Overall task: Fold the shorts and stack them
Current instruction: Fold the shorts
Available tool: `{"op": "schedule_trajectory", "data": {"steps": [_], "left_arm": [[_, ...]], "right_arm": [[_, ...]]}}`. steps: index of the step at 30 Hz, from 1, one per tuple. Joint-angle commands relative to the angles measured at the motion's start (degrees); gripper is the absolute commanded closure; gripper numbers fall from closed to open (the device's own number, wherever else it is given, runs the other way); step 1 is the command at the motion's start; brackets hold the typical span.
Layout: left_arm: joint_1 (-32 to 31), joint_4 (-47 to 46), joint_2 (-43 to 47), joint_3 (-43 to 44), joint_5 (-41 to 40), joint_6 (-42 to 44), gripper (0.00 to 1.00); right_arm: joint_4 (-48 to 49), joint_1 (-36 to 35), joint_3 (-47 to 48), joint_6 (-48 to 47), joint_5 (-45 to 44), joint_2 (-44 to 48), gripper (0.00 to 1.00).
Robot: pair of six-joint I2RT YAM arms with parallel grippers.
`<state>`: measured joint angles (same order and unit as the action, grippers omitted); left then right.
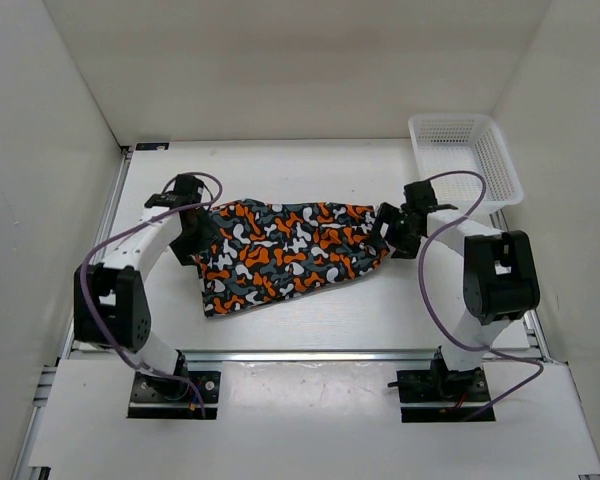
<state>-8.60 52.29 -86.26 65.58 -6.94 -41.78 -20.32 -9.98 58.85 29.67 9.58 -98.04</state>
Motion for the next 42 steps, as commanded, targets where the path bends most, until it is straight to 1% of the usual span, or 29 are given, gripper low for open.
{"op": "schedule_trajectory", "data": {"steps": [1,2,5,6,9,10,12,13,15,16,17,19,20,22,23,24,26,29,33,38,40,41,42], "left_arm": [[1.04,-1.67,-2.85,3.32,-0.54,1.79,0.22],[1.04,-1.67,-3.38,3.32,0.08,1.79,0.22],[1.04,-2.20,-4.01,4.55,0.08,2.93,0.22],[1.04,-2.20,-4.70,4.55,0.08,2.93,0.22],[1.56,-2.20,-5.84,5.61,0.08,4.07,0.22],[1.57,-2.20,-5.85,5.61,0.08,4.07,0.22],[1.57,-2.20,-7.08,6.31,0.08,4.60,0.22],[2.18,-2.20,-7.08,6.83,0.08,5.30,0.22],[2.71,-2.20,-7.70,6.84,0.08,6.00,0.22],[3.76,-2.20,-7.70,6.84,0.08,6.01,0.23],[5.25,-2.20,-7.70,6.32,0.61,6.01,0.23],[6.75,-2.20,-7.17,5.70,0.61,7.23,0.23],[8.06,-2.20,-7.17,5.09,0.61,7.76,0.29],[8.77,-2.20,-6.64,4.47,0.61,7.77,0.36],[8.78,-2.20,-6.64,3.86,0.61,7.77,0.44],[8.78,-2.20,-6.64,3.24,1.39,7.77,0.67],[8.17,-2.81,-8.65,3.24,2.63,7.15,0.88],[7.63,-4.03,-12.61,2.71,3.16,5.83,0.90],[4.48,-5.27,-15.60,4.81,3.69,4.60,0.90],[3.94,-6.94,-21.14,6.40,6.24,4.60,0.90],[3.94,-7.46,-22.98,7.54,6.94,5.22,0.90],[3.94,-7.47,-22.99,7.54,7.64,5.22,0.90],[3.94,-7.47,-23.77,7.54,8.16,5.22,0.90]], "right_arm": [[5.63,-0.31,3.73,-0.05,1.93,-2.33,0.06],[5.64,-1.09,5.12,-1.27,0.97,-2.85,0.06],[5.64,-3.02,7.50,-1.99,-0.61,-5.40,0.11],[5.64,-3.73,8.12,-1.99,-1.14,-6.89,0.15],[6.17,-4.78,9.88,-1.99,-1.85,-9.80,0.21],[6.17,-4.79,10.40,-1.99,-2.37,-10.41,0.29],[5.56,-5.40,11.37,-1.99,-3.16,-11.64,0.40],[5.03,-5.40,12.07,-1.99,-3.69,-11.65,0.57],[3.89,-6.11,12.77,-1.99,-7.10,-11.65,0.78],[3.27,-6.63,12.78,-1.99,-8.34,-10.87,0.86],[2.05,-6.63,12.78,-1.99,-9.48,-9.73,1.00],[0.72,-6.63,12.78,-1.99,-11.68,-7.45,1.00],[-1.02,-6.63,12.78,-1.99,-13.61,-6.56,1.00],[-3.23,-6.63,13.31,-2.69,-15.55,-4.02,1.00],[-4.80,-6.63,13.31,-3.30,-16.34,-3.04,1.00],[-5.43,-6.63,13.31,-3.83,-17.48,-2.25,1.00],[-6.66,-6.63,13.31,-5.14,-18.11,-0.23,1.00],[-9.30,-7.16,15.50,-6.64,-20.91,0.57,1.00],[-14.03,-8.66,20.07,-8.14,-24.60,1.10,1.00],[-18.61,-13.66,29.20,-9.27,-29.52,1.10,1.00],[-21.41,-16.99,32.28,-9.28,-31.46,0.05,1.00],[-22.65,-18.22,35.86,-9.28,-32.86,-0.57,1.00],[-24.05,-20.93,37.90,-9.28,-34.53,-2.40,1.00]]}}
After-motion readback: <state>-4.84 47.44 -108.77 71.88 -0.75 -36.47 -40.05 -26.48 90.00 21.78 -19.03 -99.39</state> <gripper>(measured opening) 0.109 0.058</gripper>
